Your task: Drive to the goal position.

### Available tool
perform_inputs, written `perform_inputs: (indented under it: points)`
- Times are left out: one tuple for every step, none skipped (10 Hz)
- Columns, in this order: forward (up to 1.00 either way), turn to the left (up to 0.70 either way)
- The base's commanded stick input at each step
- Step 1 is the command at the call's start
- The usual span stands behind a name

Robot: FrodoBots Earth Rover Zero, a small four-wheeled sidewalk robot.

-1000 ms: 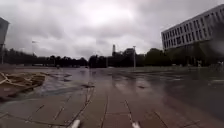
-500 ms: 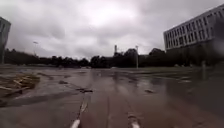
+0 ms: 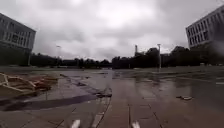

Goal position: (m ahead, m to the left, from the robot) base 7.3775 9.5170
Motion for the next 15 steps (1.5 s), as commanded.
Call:
perform_inputs:
  points:
    - [1.00,0.02]
    - [1.00,0.02]
    - [1.00,0.02]
    - [1.00,0.02]
    - [1.00,0.02]
    - [1.00,0.02]
    - [1.00,0.02]
    - [1.00,0.02]
    - [1.00,0.02]
    - [1.00,0.02]
    - [1.00,0.02]
    - [1.00,0.02]
    - [1.00,0.02]
    - [1.00,0.02]
    - [1.00,0.02]
